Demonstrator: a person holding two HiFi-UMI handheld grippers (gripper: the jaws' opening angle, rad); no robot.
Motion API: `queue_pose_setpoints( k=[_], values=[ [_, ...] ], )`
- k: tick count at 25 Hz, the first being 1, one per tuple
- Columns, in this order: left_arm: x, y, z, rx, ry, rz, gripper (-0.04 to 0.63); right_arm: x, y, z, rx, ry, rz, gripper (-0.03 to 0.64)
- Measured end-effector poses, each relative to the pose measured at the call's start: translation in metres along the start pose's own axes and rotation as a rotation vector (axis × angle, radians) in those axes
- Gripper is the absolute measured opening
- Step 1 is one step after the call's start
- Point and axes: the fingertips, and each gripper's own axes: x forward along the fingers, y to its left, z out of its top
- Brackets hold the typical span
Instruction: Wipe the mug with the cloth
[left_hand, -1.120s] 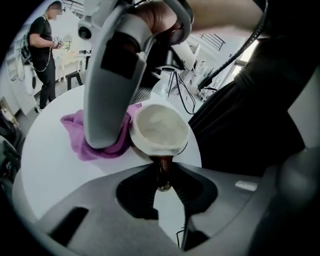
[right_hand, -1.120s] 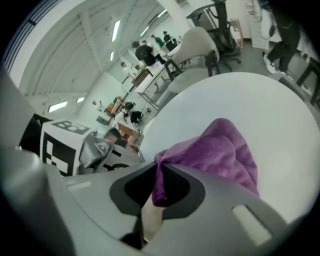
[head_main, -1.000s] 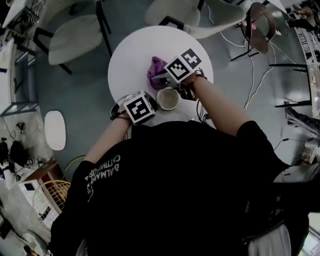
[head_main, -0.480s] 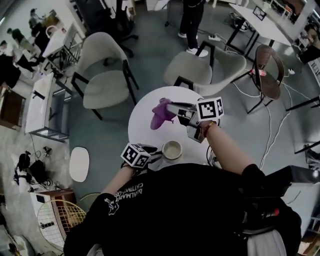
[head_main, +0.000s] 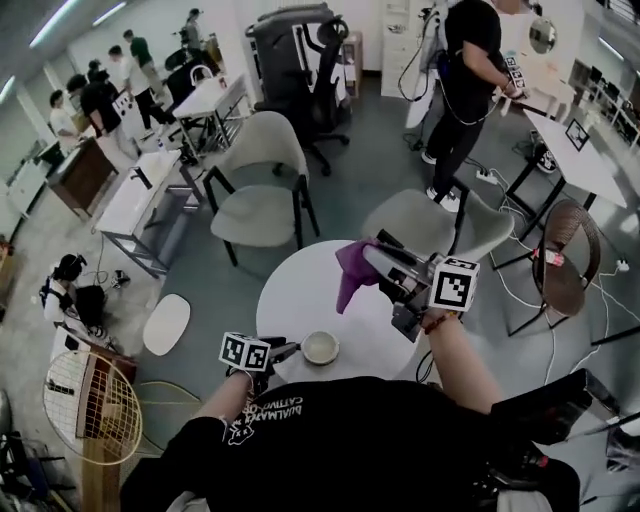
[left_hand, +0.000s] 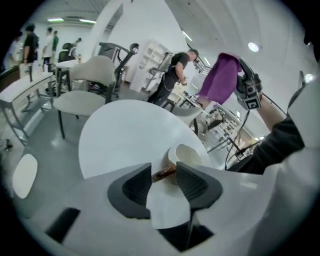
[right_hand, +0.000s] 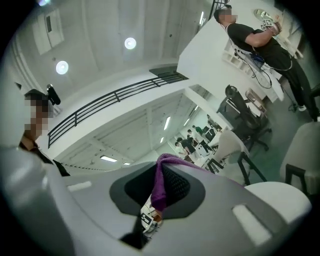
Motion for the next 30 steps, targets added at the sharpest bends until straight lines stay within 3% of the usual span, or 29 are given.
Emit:
queue_pose_setpoints(
  k=[3, 5, 11, 12, 13, 14, 15, 20, 21, 23, 26, 28, 30],
  values=[
    [-0.018, -0.002, 0.016, -0.069, -0.161, 0.096, 0.149, -0.025, 0.017, 0.022, -0.017, -0.033, 0.055, 0.029],
    [-0.036, -0.022, 0.032, -0.081, -0.284, 0.109, 0.144, -0.033, 0.029, 0.033, -0.015, -0.044, 0.119, 0.029],
    [-0.082, -0.158, 0.058, -0.001, -0.613, -0.038, 0.149, -0.068, 0.068, 0.026, -0.008, -0.050, 0.236, 0.029],
    [-0.088, -0.175, 0.066, 0.015, -0.670, -0.051, 0.143, -0.072, 0.071, 0.022, -0.011, -0.047, 0.256, 0.029],
    [-0.094, -0.191, 0.072, 0.041, -0.718, -0.058, 0.106, -0.077, 0.075, 0.018, -0.017, -0.040, 0.275, 0.029],
    [-0.101, -0.207, 0.077, 0.074, -0.758, -0.060, 0.020, -0.082, 0.080, 0.013, -0.023, -0.030, 0.293, 0.029],
    [-0.111, -0.224, 0.082, 0.111, -0.793, -0.060, 0.001, -0.086, 0.088, 0.010, -0.029, -0.021, 0.309, 0.029],
    [-0.216, -0.290, 0.111, 0.273, -1.046, -0.075, 0.000, -0.069, 0.161, 0.004, -0.007, -0.009, 0.428, 0.031],
    [-0.235, -0.302, 0.112, 0.298, -1.090, -0.086, 0.032, -0.067, 0.178, 0.005, -0.014, -0.016, 0.453, 0.031],
    [-0.260, -0.323, 0.111, 0.357, -1.127, -0.131, 0.158, -0.065, 0.210, 0.006, -0.036, -0.043, 0.484, 0.031],
    [-0.286, -0.335, 0.105, 0.439, -1.128, -0.206, 0.222, -0.056, 0.247, -0.002, -0.075, -0.105, 0.497, 0.032],
    [-0.306, -0.333, 0.091, 0.432, -1.171, -0.260, 0.310, -0.048, 0.265, -0.019, -0.103, -0.138, 0.471, 0.032],
    [-0.331, -0.330, 0.069, 0.413, -1.213, -0.316, 0.333, -0.040, 0.282, -0.041, -0.119, -0.153, 0.434, 0.032]
  ],
)
